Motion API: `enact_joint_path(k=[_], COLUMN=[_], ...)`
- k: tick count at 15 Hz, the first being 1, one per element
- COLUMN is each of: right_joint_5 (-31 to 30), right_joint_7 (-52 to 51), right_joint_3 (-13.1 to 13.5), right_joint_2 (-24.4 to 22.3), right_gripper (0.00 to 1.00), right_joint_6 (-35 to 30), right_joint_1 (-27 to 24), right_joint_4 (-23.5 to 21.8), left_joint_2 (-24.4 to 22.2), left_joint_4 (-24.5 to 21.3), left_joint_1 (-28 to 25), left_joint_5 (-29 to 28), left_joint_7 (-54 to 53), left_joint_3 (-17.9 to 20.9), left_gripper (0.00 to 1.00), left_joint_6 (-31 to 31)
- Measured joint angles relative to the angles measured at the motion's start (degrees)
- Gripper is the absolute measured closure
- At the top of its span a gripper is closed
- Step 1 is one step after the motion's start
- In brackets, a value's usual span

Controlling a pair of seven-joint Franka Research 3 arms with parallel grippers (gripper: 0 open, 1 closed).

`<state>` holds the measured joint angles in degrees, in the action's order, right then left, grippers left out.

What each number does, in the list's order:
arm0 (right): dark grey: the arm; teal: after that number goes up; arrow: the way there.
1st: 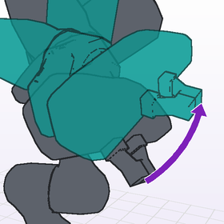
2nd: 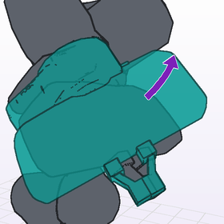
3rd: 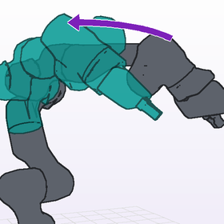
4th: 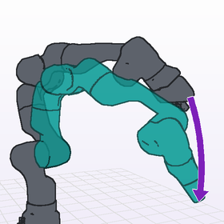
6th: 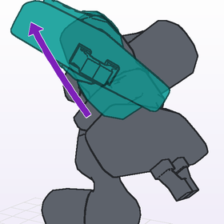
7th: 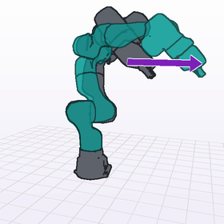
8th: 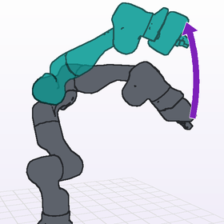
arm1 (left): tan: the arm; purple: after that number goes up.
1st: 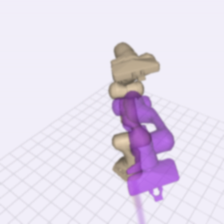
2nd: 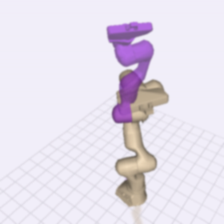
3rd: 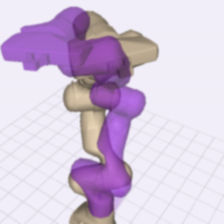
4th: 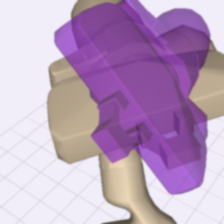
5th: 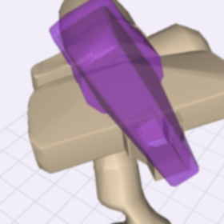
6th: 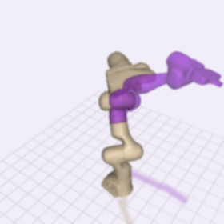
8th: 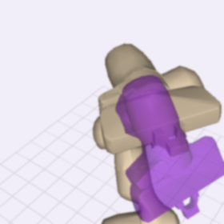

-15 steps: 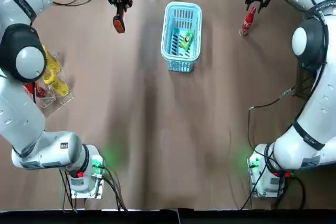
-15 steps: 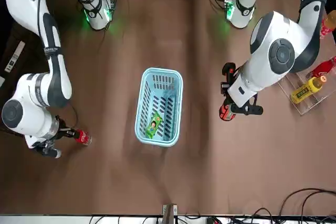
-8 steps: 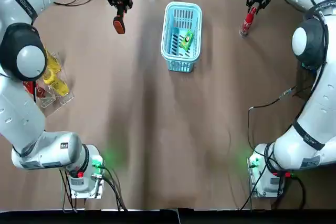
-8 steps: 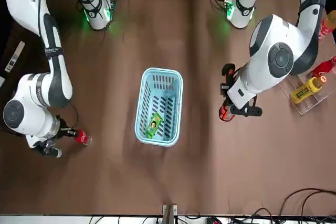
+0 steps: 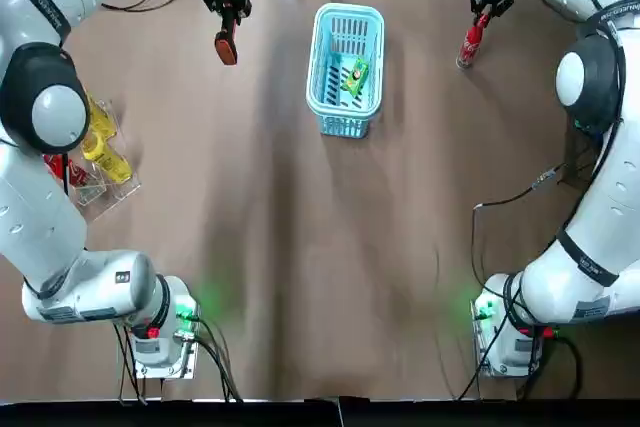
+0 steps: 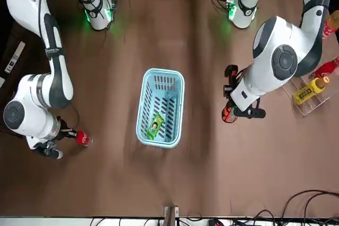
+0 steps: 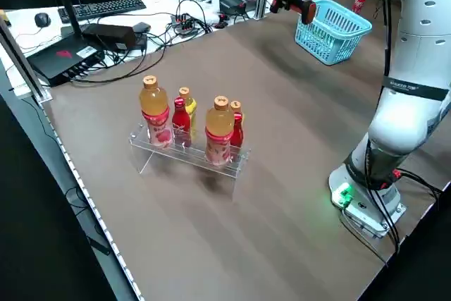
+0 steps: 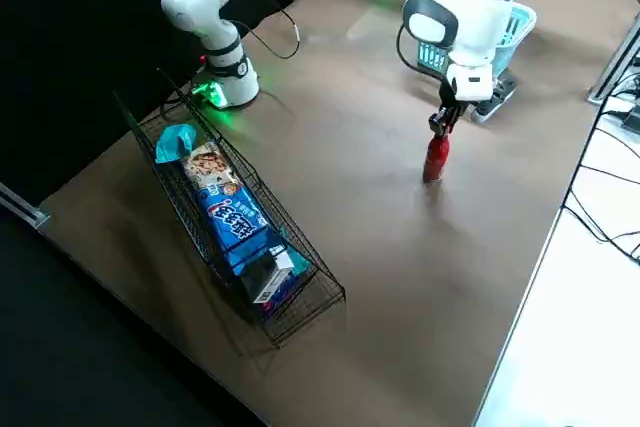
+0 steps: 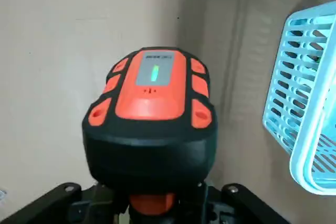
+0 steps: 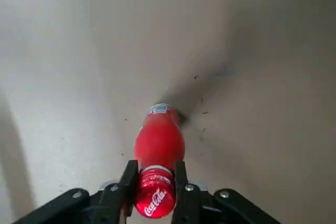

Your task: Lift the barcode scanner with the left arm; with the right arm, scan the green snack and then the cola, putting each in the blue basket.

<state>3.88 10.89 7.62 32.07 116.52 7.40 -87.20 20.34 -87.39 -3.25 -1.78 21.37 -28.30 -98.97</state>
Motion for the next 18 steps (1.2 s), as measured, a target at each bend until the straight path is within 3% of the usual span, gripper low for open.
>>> enact_joint_path(k=[4,8,10,13,18], right_joint_5=[0.0,0.1,1.1,6.8,9.0], right_joint_7=[-2.0,-3.6,-4.5,-7.0,-7.3], right_joint_3=[-1.8,-7.8,-10.9,-12.9,-18.2], right_joint_2=[-0.6,-5.2,-8.4,-12.6,-14.0], right_gripper=[0.68,0.68,0.68,0.68,0.68], right_joint_6=[-2.8,-9.9,-14.0,-19.3,-22.5], right_joint_1=[0.2,0.7,0.8,1.2,2.5], right_joint_4=[0.5,2.0,3.0,5.6,10.0], left_joint_2=[0.1,0.1,0.1,0.0,0.0], left_joint_4=[0.0,0.2,0.4,0.6,0.7], left_joint_1=[-0.1,-0.2,-0.8,-2.4,-2.6], left_joint_5=[0.0,2.6,5.9,13.2,23.2], left_joint_7=[0.0,0.2,0.8,0.7,0.5], left_joint_3=[0.0,0.0,0.0,-0.1,-1.0], left_gripper=[0.64,0.64,0.64,0.64,0.64], left_joint_6=[0.0,0.0,0.0,0.0,0.1])
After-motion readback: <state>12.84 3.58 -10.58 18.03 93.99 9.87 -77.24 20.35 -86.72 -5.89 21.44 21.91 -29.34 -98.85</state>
